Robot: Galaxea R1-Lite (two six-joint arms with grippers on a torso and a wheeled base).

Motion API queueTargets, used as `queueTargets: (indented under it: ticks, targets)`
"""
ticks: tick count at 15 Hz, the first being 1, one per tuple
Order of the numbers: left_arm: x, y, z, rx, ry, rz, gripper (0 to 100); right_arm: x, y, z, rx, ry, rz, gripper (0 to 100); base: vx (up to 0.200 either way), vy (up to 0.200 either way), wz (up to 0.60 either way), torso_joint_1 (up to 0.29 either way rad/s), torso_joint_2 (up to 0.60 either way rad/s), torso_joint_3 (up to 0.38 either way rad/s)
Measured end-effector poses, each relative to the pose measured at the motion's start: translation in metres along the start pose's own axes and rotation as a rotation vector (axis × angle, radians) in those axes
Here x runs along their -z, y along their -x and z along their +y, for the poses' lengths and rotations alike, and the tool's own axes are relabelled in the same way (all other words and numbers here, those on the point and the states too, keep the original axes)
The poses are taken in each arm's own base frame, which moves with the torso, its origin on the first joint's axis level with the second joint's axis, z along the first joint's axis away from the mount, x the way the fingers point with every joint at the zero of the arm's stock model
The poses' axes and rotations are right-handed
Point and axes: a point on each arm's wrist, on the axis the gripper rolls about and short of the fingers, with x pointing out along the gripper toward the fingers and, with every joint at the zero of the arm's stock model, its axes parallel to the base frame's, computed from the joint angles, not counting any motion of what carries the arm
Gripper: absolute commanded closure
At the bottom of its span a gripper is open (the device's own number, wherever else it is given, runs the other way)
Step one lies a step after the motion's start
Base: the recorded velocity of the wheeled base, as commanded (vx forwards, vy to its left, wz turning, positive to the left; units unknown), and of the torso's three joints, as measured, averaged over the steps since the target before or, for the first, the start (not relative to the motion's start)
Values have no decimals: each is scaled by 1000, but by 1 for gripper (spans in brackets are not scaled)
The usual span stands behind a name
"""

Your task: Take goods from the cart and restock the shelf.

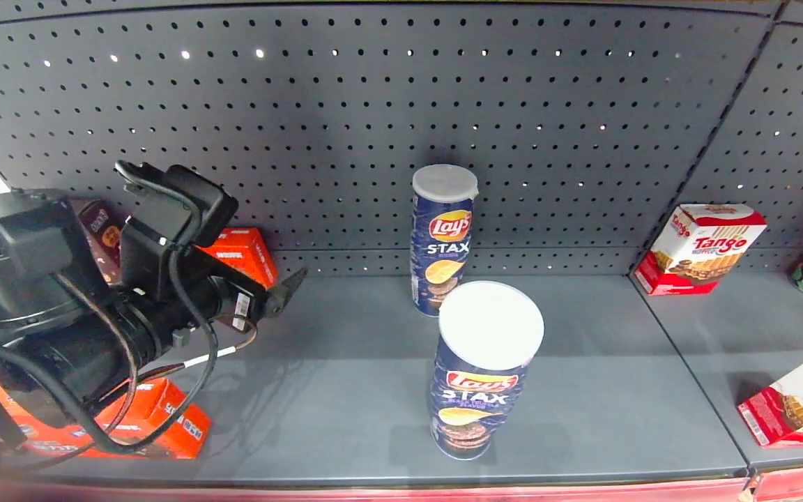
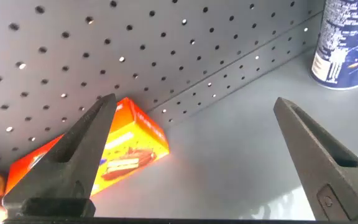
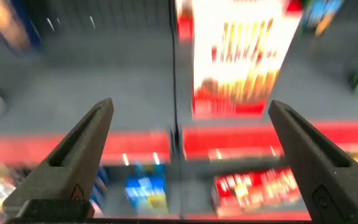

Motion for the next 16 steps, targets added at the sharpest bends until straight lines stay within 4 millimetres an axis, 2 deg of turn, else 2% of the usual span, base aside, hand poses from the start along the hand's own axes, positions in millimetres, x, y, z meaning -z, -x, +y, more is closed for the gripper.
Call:
queueTargets:
  ticks: [1,3,5,6,8,10,12,16]
  targets:
    - [0,2,0,0,1,-3,0,-22,-4,2,-40,3,-8,0,0,0,0,0,0,0]
    - [-1,4,1,-2,1,-6,0,-61,-28,5,-130,35,35,0,0,0,0,0,0,0]
    - [-2,4,1,-3,2,-10,0,-90,-63,10,-239,83,85,0,0,0,0,0,0,0]
    - [-2,5,1,-3,3,-11,0,-97,-85,14,-305,106,126,0,0,0,0,0,0,0]
    - [0,7,2,-6,3,-8,0,-96,-125,28,-435,138,207,0,0,0,0,0,0,0]
    - [0,10,3,-10,4,-17,0,-83,-155,48,-558,163,297,0,0,0,0,0,0,0]
    - [-1,11,3,-11,5,-23,0,-64,-172,64,-633,182,390,0,0,0,0,0,0,0]
    - [-2,11,2,-5,4,-29,0,-37,-185,85,-723,205,515,0,0,0,0,0,0,0]
